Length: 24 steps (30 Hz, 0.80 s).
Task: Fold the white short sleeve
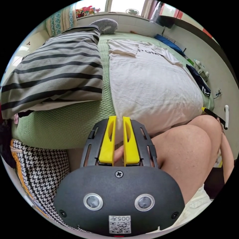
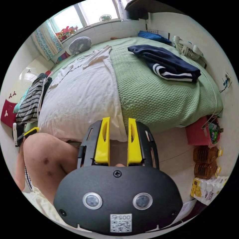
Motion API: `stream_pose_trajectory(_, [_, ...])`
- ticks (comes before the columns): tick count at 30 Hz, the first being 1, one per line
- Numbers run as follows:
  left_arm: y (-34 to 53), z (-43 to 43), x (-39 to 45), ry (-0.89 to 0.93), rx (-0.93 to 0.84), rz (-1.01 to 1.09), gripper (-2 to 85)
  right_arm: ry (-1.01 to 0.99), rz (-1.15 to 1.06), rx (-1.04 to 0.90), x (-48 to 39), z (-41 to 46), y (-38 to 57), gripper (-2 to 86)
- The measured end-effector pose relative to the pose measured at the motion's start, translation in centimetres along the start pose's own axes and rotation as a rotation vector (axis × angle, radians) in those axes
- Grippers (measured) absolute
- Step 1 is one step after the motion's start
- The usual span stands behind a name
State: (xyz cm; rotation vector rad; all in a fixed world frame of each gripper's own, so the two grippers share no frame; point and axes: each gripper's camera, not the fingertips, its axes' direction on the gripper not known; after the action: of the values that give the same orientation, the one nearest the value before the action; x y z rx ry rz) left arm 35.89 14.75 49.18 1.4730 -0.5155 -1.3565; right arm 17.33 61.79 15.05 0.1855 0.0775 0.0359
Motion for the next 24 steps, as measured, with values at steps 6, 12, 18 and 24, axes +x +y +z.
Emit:
stream_pose_trajectory(6, [0.5, 0.2, -0.3, 0.056, -0.020, 0.004, 8.3, -0.031, -0.043, -0.032, 0.9, 0.5, 0.5, 12.3])
stream_pose_trajectory(12, [1.0, 0.6, -0.1, 0.094, -0.030, 0.043, 11.2, -0.025, -0.042, -0.037, 1.1, 1.2, 0.5, 11.4])
stream_pose_trajectory(18, [1.2, 0.9, 0.5, 0.031, -0.034, 0.037, 8.6, 0.007, -0.078, -0.076, 0.5, 1.0, 0.0, 5.6])
stream_pose_trajectory(24, [2.1, 0.7, 0.3, 0.071, -0.018, -0.006, 4.2, -0.050, -0.046, -0.063, 0.5, 0.4, -0.1, -1.1])
